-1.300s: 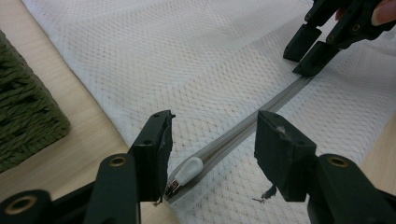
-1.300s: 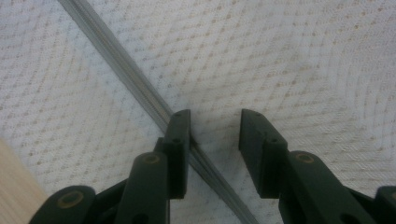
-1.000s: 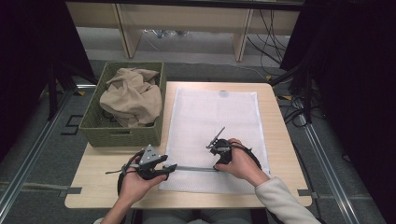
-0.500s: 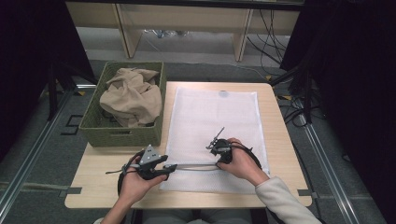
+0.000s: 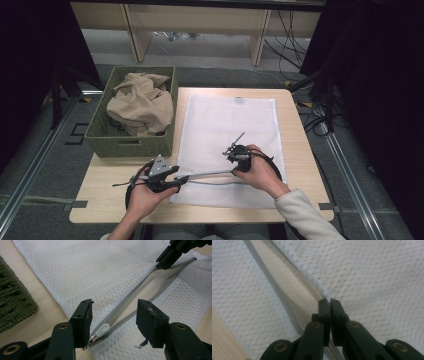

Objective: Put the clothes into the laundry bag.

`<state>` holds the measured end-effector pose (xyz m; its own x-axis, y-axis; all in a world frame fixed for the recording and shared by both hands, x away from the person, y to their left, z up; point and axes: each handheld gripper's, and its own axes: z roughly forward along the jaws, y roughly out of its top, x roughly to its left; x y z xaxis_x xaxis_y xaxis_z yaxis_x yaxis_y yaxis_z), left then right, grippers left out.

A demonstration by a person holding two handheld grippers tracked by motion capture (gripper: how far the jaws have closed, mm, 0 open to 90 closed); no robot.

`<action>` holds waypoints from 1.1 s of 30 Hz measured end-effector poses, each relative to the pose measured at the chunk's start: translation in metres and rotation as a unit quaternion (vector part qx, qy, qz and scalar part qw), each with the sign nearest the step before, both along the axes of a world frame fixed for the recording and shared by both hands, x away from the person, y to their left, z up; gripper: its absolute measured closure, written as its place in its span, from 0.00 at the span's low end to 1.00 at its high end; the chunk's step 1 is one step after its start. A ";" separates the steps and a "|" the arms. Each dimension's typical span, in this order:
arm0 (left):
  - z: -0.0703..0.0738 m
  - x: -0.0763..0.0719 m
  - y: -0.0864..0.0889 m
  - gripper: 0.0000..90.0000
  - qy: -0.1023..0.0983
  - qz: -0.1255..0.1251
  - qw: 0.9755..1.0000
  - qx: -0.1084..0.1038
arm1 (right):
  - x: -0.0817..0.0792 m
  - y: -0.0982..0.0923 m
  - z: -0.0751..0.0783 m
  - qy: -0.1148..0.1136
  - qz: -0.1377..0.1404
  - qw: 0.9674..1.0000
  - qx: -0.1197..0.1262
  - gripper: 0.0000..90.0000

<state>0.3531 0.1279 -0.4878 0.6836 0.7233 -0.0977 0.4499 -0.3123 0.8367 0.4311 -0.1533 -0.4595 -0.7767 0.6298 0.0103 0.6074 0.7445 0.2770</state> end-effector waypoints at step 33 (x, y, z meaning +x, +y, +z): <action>0.069 0.007 0.021 0.34 -0.155 0.031 0.985 -0.062 | -0.002 0.016 0.065 -0.185 -0.059 0.973 0.127 0.99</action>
